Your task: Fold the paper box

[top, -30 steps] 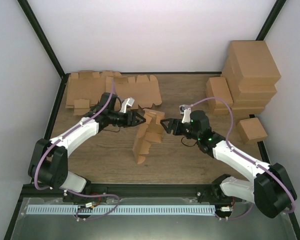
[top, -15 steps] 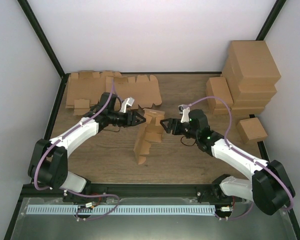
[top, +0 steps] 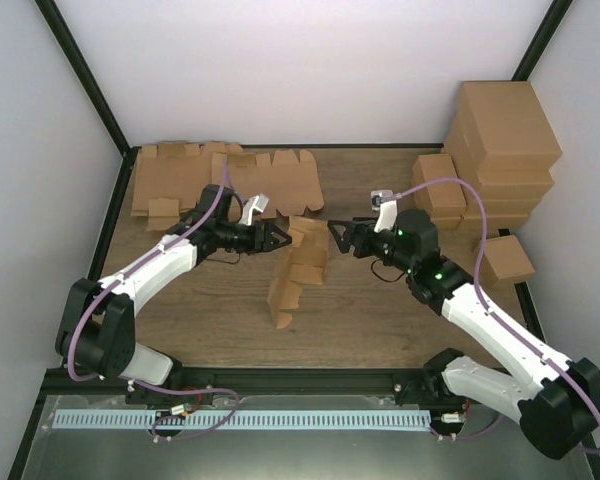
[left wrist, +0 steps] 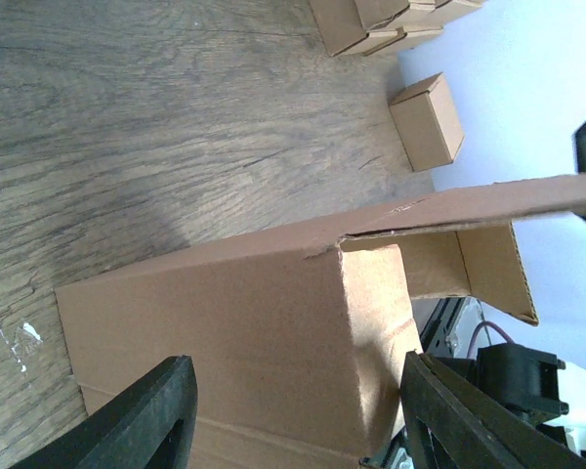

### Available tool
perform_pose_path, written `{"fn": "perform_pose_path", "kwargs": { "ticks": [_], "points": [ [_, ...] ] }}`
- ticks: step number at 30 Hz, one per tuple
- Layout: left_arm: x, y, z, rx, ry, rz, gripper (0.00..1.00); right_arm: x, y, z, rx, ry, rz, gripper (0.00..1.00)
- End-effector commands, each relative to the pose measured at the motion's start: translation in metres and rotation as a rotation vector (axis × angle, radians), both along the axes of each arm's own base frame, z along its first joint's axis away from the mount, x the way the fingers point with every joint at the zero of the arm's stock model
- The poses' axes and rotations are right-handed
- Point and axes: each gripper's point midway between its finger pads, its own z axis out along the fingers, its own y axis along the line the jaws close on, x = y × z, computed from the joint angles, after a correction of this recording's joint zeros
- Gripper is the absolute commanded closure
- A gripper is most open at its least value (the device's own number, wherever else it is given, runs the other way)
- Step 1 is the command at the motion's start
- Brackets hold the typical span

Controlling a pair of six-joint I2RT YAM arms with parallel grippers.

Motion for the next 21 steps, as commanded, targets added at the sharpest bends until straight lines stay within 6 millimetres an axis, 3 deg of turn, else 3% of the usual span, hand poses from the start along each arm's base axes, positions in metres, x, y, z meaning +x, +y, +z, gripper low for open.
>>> {"fn": "perform_pose_path", "kwargs": {
  "ticks": [1,4,6,12,16,21],
  "points": [
    [-0.001,-0.001,0.014,-0.025,-0.04,-0.014,0.4,0.004,-0.015,0.039,-0.027,-0.108,-0.061,0.15],
    [-0.001,0.0,0.015,-0.024,-0.041,-0.014,0.4,0.012,-0.012,0.054,-0.057,-0.134,-0.065,0.15],
    [-0.001,0.0,0.015,-0.025,-0.04,-0.015,0.4,0.022,-0.002,0.053,-0.093,-0.115,-0.034,0.15],
    [-0.003,0.0,0.015,-0.027,-0.037,-0.016,0.4,0.046,0.025,0.033,-0.196,-0.041,0.067,0.2],
    [-0.003,0.0,0.017,-0.029,-0.039,-0.016,0.4,0.041,0.049,0.026,-0.205,-0.01,0.226,0.41],
    [-0.004,0.0,0.016,-0.029,-0.037,-0.015,0.4,0.018,0.061,0.022,-0.183,-0.022,0.374,0.53]
  ]
}}
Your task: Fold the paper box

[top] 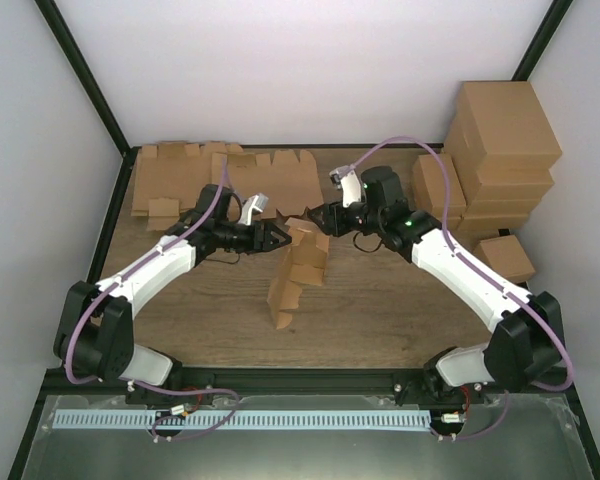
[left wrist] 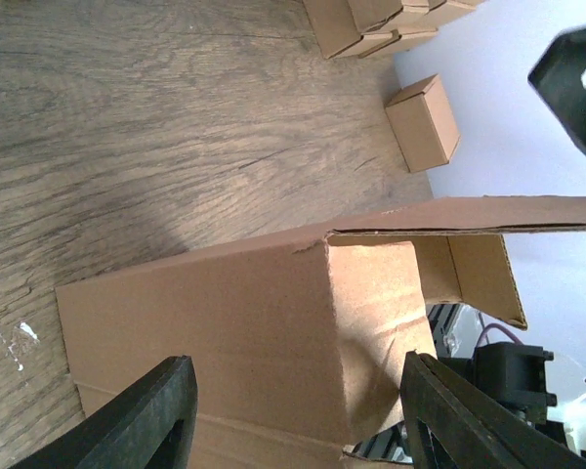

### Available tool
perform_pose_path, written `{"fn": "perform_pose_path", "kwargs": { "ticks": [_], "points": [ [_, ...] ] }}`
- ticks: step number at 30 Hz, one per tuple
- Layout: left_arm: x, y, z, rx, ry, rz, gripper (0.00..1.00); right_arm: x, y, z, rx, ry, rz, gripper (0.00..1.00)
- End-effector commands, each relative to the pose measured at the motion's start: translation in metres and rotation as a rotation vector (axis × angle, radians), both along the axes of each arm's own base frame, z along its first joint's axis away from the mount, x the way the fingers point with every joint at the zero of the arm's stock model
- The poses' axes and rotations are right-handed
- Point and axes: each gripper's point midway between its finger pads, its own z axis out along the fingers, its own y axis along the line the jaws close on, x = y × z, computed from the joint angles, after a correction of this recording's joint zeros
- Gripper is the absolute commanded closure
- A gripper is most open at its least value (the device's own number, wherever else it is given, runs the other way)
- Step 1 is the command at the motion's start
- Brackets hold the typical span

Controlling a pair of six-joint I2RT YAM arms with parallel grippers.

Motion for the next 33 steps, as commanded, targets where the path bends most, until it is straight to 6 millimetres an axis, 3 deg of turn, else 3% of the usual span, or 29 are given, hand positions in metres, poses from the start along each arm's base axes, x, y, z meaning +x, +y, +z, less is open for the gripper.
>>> {"fn": "perform_pose_path", "kwargs": {
  "ticks": [1,4,12,24,33],
  "points": [
    [-0.003,0.0,0.011,-0.024,-0.029,-0.016,0.4,-0.028,0.011,0.02,0.034,-0.043,0.177,0.54],
    [-0.003,0.0,0.011,-0.023,-0.029,-0.016,0.4,-0.037,0.008,0.014,0.016,-0.053,0.207,0.55],
    [-0.003,0.0,0.009,-0.02,-0.027,-0.016,0.4,-0.051,0.003,0.004,-0.06,-0.093,0.273,0.44],
    [-0.004,0.002,0.014,-0.015,-0.035,-0.012,0.4,-0.059,0.013,-0.025,-0.292,-0.177,0.317,0.42],
    [-0.007,0.021,0.05,0.054,-0.134,0.068,0.35,-0.05,0.012,-0.031,-0.371,-0.212,0.267,0.43]
  ]
}}
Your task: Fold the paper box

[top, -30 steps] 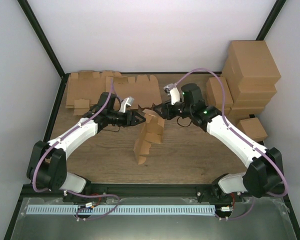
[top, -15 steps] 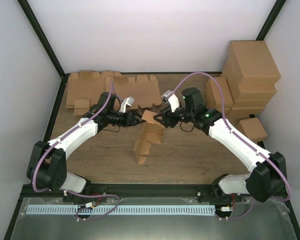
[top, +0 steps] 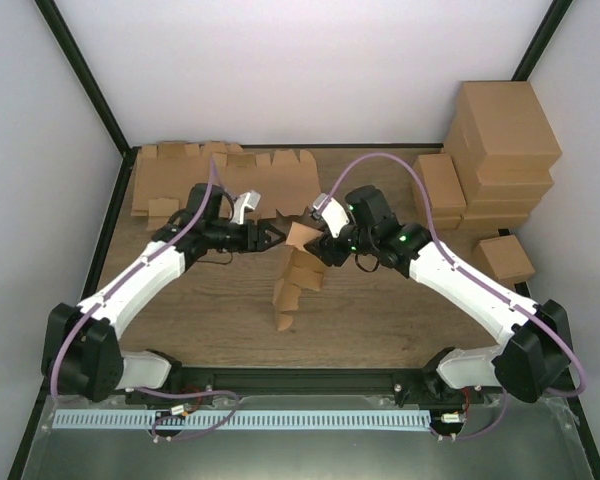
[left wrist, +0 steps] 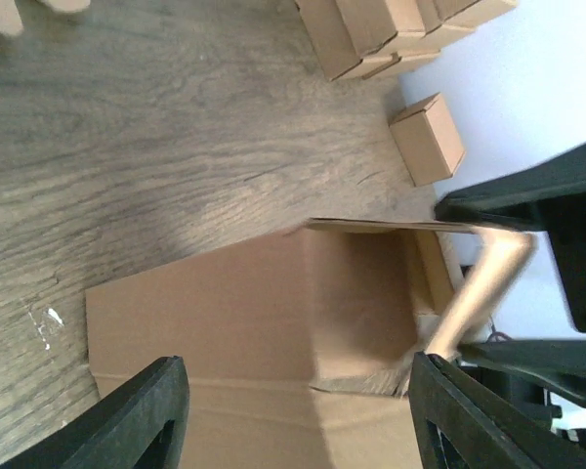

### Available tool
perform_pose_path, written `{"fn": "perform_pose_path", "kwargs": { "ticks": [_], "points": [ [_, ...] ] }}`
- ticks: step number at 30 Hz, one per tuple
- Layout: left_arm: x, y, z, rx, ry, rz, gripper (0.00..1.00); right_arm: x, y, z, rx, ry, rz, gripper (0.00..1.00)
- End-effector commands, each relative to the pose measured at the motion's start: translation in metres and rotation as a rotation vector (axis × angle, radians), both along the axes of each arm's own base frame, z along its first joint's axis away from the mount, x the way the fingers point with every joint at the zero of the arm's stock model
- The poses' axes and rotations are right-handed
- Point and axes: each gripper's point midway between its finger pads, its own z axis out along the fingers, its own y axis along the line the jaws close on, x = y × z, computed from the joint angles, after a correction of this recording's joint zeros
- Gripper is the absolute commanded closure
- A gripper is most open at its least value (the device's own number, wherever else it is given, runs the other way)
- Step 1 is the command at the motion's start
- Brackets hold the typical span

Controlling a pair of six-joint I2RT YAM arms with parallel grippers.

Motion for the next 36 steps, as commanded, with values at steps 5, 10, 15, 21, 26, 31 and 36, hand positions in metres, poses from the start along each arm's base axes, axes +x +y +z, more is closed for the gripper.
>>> {"fn": "perform_pose_path", "kwargs": {
  "ticks": [5,10,15,21,26,31,36],
  "points": [
    [-0.018,0.019,0.042,0.086,-0.144,0.014,0.24,0.009,0.003,-0.003,-0.064,-0.043,-0.02,0.43],
    [-0.037,0.018,0.044,0.235,-0.204,-0.013,0.16,0.008,0.005,-0.004,-0.075,-0.055,-0.017,0.45],
    [-0.044,0.01,0.043,0.298,-0.251,-0.018,0.15,0.006,0.008,-0.008,-0.114,-0.077,-0.015,0.46],
    [-0.053,-0.006,0.022,0.424,-0.269,-0.069,0.15,0.006,0.006,-0.019,-0.19,-0.107,-0.042,0.46],
    [-0.05,-0.006,0.01,0.574,-0.291,-0.043,0.16,0.006,0.004,-0.023,-0.215,-0.132,-0.051,0.48],
    [-0.044,-0.002,0.007,0.655,-0.326,0.001,0.2,0.006,0.004,-0.024,-0.212,-0.144,-0.054,0.48],
    [-0.037,0.007,0.01,0.708,-0.365,0.057,0.3,0.006,0.003,-0.023,-0.211,-0.16,-0.063,0.49]
  ]
}}
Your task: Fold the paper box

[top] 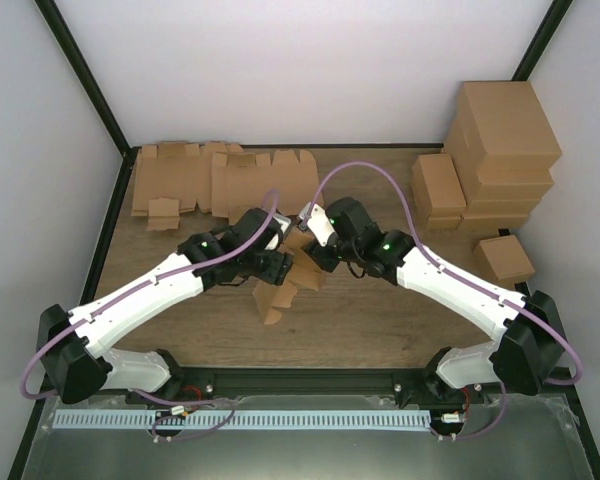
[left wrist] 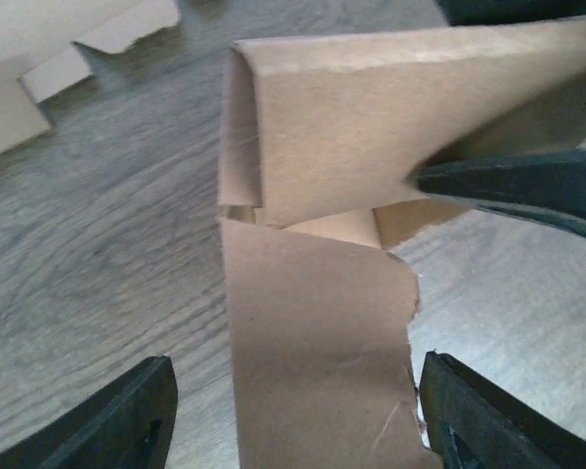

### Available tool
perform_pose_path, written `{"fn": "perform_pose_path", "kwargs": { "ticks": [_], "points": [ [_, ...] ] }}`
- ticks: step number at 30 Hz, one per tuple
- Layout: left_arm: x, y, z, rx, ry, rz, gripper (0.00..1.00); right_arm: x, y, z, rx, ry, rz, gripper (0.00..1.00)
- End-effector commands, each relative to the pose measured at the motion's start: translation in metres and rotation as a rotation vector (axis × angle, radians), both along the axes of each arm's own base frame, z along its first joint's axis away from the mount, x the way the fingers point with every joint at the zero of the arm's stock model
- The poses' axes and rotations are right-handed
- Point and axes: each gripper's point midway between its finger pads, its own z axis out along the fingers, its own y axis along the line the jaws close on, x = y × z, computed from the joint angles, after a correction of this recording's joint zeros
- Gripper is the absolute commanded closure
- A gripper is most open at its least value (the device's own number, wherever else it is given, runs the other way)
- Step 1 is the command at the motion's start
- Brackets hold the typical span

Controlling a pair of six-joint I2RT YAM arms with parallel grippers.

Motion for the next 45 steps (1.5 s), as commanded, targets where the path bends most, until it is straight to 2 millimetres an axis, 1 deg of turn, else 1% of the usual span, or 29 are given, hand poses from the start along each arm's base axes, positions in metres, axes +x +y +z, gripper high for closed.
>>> {"fn": "perform_pose_path", "kwargs": {
  "ticks": [1,7,8,10,14,18,22,26,30,34,36,38,40,43,45],
  "points": [
    [0.014,0.013,0.016,0.048,-0.098,0.067,0.34,0.0,-0.003,-0.004,-0.03,-0.026,-0.014,0.49],
    [0.013,0.018,0.05,-0.04,-0.179,0.084,0.59,0.002,-0.007,-0.001,-0.033,-0.055,-0.037,0.5],
    [0.012,0.018,0.054,-0.056,-0.185,0.086,0.65,0.001,-0.006,-0.002,-0.033,-0.056,-0.037,0.5],
    [0.011,0.019,0.057,-0.071,-0.187,0.091,0.72,0.002,-0.006,-0.003,-0.037,-0.057,-0.041,0.52],
    [0.011,0.02,0.049,-0.06,-0.163,0.109,0.73,-0.003,-0.003,-0.007,-0.057,-0.064,-0.035,0.52],
    [0.008,0.013,0.043,-0.09,-0.138,0.095,0.76,-0.008,-0.001,-0.013,-0.083,-0.073,-0.03,0.52],
    [0.007,0.01,0.042,-0.112,-0.131,0.089,0.77,-0.015,0.0,-0.009,-0.074,-0.085,-0.03,0.49],
    [0.008,0.011,0.042,-0.114,-0.131,0.095,0.77,-0.023,0.003,0.0,-0.041,-0.115,-0.012,0.47],
    [0.007,0.011,0.042,-0.118,-0.13,0.096,0.76,-0.023,0.003,0.015,-0.007,-0.15,-0.009,0.42],
    [0.007,0.01,0.042,-0.126,-0.125,0.091,0.76,-0.021,0.004,0.028,-0.003,-0.183,0.001,0.41],
    [0.006,0.01,0.041,-0.129,-0.123,0.091,0.76,-0.019,0.004,0.032,-0.008,-0.199,-0.001,0.44],
    [0.006,0.011,0.041,-0.131,-0.122,0.092,0.76,-0.019,0.005,0.033,-0.013,-0.206,0.011,0.5],
    [0.006,0.012,0.041,-0.135,-0.124,0.095,0.76,-0.021,0.006,0.034,-0.008,-0.206,0.02,0.54],
    [0.006,0.015,0.043,-0.149,-0.125,0.103,0.76,-0.028,0.01,0.032,-0.019,-0.221,0.042,0.55],
    [0.006,0.017,0.047,-0.161,-0.129,0.108,0.76,-0.033,0.014,0.027,-0.033,-0.22,0.066,0.58]
  ]
}}
